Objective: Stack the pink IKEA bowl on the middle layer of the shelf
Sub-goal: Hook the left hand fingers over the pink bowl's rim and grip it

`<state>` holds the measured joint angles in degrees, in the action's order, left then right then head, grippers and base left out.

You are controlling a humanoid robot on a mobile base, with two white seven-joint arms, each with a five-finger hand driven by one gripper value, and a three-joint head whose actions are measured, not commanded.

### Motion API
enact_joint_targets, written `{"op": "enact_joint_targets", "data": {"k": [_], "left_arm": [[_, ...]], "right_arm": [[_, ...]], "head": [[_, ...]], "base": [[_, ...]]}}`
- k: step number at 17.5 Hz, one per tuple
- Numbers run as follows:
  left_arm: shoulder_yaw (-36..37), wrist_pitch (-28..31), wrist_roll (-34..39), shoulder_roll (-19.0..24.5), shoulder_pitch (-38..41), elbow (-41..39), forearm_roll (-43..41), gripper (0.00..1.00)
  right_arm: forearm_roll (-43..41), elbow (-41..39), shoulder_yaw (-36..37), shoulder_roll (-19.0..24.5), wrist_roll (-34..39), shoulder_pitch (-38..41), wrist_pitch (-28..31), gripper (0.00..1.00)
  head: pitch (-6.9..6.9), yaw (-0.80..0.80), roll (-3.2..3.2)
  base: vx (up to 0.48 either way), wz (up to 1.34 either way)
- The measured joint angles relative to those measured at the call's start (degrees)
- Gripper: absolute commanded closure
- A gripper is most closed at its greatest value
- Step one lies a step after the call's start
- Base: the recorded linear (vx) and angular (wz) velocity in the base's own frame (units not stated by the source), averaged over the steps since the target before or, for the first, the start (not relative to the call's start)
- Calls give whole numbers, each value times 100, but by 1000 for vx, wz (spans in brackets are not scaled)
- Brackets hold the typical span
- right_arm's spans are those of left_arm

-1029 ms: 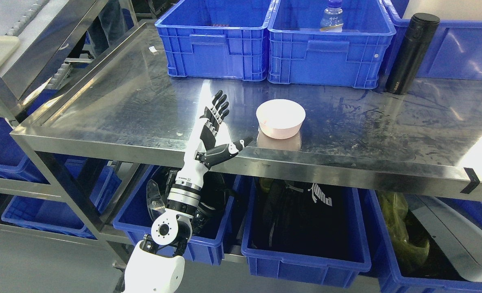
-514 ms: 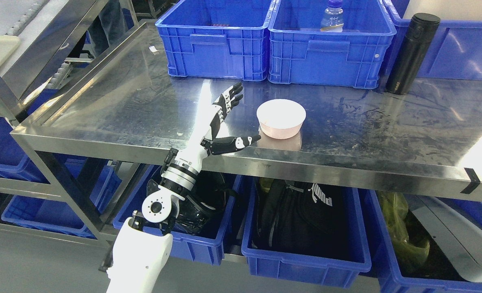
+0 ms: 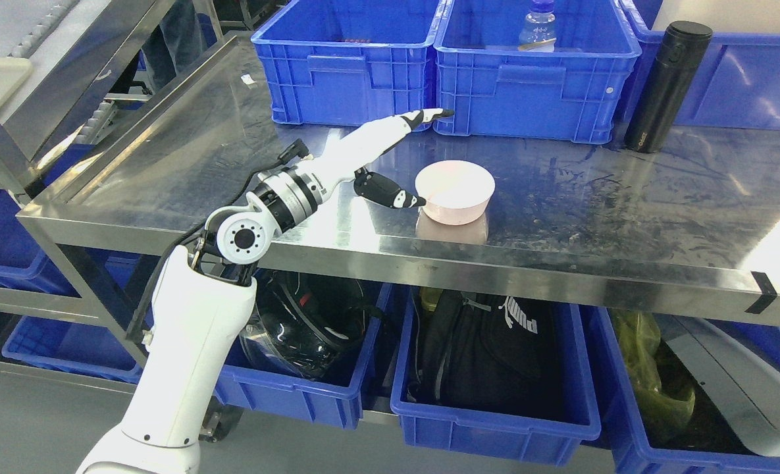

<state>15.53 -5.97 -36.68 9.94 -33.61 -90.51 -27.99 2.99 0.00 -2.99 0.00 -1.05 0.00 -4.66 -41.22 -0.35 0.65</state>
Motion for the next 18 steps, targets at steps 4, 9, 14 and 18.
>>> {"op": "enact_joint_targets", "data": {"k": [4,9,14,18], "left_arm": [[216,-54,-768,-79,-373,100,-744,9],[436,-218,-1753,-327,-769,494,-1813,0],[520,-275,-1854,-598,-957,940,-2321,10],[549,-283,-1859,-733,-1108,1301,-2487,17]], "right_arm": [[0,0,0,0,0,0,0,0],[0,0,0,0,0,0,0,0],[0,0,0,0,0,0,0,0],[0,0,0,0,0,0,0,0]], "head": [[0,0,0],[0,0,0],[0,0,0],[0,0,0]], "base": [[0,0],[0,0],[0,0],[0,0]]}}
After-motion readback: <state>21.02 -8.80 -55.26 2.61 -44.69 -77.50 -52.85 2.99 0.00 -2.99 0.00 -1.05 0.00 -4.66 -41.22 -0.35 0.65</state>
